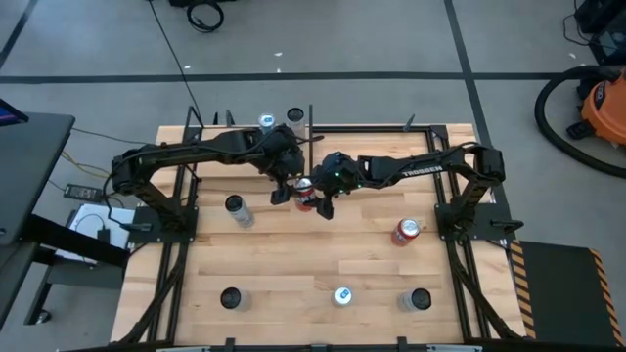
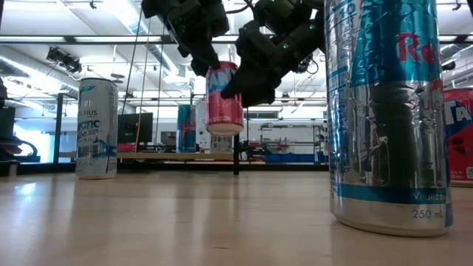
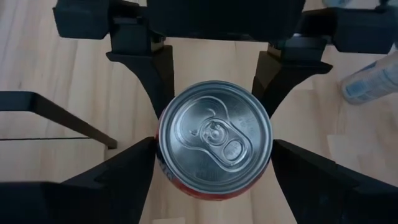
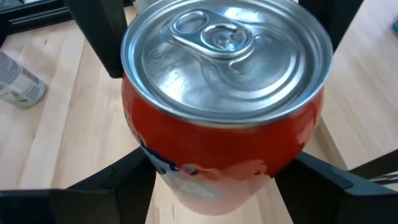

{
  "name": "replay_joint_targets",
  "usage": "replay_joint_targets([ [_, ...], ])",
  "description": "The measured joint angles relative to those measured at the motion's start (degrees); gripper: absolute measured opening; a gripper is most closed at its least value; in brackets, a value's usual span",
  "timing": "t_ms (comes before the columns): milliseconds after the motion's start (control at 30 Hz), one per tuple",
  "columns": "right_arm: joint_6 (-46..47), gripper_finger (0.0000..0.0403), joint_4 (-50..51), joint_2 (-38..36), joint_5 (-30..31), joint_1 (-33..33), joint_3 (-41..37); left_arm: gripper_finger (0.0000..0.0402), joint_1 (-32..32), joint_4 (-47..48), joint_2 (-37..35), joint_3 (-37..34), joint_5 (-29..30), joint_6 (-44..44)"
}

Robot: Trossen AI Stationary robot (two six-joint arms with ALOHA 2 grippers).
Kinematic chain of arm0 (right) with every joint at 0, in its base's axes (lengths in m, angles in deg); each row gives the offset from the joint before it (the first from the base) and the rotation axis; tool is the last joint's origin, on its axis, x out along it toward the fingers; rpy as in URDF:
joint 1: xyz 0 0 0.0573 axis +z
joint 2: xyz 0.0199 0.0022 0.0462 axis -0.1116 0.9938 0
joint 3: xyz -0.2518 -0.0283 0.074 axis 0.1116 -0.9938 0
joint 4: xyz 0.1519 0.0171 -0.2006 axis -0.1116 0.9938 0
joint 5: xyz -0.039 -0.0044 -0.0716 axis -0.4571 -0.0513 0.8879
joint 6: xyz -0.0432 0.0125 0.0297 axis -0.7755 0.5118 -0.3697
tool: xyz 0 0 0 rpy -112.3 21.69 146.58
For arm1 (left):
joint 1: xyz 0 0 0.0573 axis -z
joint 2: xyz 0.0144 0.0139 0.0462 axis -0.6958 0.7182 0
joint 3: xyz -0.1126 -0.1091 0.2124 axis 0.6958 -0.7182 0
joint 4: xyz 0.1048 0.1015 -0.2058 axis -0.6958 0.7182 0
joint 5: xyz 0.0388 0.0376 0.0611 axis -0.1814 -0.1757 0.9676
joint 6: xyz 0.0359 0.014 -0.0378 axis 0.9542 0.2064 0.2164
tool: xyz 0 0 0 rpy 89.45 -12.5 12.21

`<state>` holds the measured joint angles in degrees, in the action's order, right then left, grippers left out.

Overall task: Place canned beverage on shelf
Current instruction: Put the top orange soda can on the shelf

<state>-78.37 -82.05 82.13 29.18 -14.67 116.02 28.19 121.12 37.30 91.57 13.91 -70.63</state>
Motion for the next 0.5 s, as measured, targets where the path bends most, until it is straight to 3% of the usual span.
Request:
replay_joint_targets([
  [100,0.24,0.029,0.12,0.0,-0.23,0.08,0.0,0.0314,0.24,0.34,0.38,0.0,-3.0,-0.15],
  [500,-0.11,0.029,0.41,0.0,-0.24,0.05,-0.02,0.0314,0.33,0.8,0.74,0.02,-3.18,-0.05],
])
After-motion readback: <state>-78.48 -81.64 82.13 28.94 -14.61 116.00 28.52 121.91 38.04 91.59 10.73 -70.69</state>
